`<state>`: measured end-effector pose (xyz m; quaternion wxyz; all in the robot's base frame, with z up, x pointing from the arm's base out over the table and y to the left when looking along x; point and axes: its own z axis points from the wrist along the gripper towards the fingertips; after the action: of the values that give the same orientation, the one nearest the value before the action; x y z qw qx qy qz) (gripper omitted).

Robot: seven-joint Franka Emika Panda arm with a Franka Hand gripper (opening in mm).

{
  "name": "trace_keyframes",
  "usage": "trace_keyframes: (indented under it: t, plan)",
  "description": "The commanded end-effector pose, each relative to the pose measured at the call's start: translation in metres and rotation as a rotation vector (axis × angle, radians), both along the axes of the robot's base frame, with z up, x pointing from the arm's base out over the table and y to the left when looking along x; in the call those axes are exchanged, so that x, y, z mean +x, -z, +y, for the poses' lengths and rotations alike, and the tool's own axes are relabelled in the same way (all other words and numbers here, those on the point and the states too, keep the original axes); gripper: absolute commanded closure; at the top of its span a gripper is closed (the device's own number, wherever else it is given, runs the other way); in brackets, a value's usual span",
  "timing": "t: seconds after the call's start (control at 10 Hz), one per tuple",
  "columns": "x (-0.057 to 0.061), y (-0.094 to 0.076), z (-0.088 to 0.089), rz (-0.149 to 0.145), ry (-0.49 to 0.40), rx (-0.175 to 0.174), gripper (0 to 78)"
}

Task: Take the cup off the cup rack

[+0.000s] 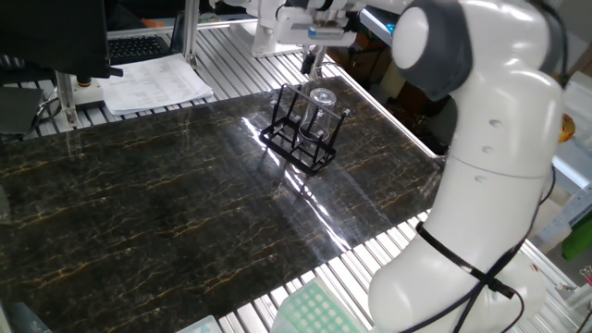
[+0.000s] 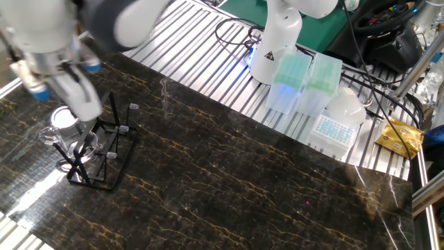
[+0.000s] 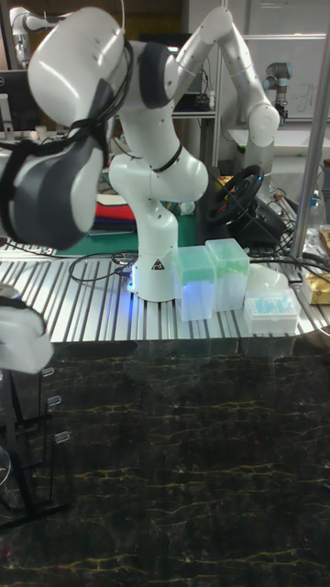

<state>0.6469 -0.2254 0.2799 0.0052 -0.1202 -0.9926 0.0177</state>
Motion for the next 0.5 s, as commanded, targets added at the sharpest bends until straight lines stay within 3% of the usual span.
trace_keyframes:
  t: [0.1, 0.5]
  plan:
    - [0.0128, 0.0026, -0.0361, 0.020, 0.013, -0.075, 77.6]
    - [0.0079, 0.0075, -0.0374, 0.015, 0.042, -0.097, 77.6]
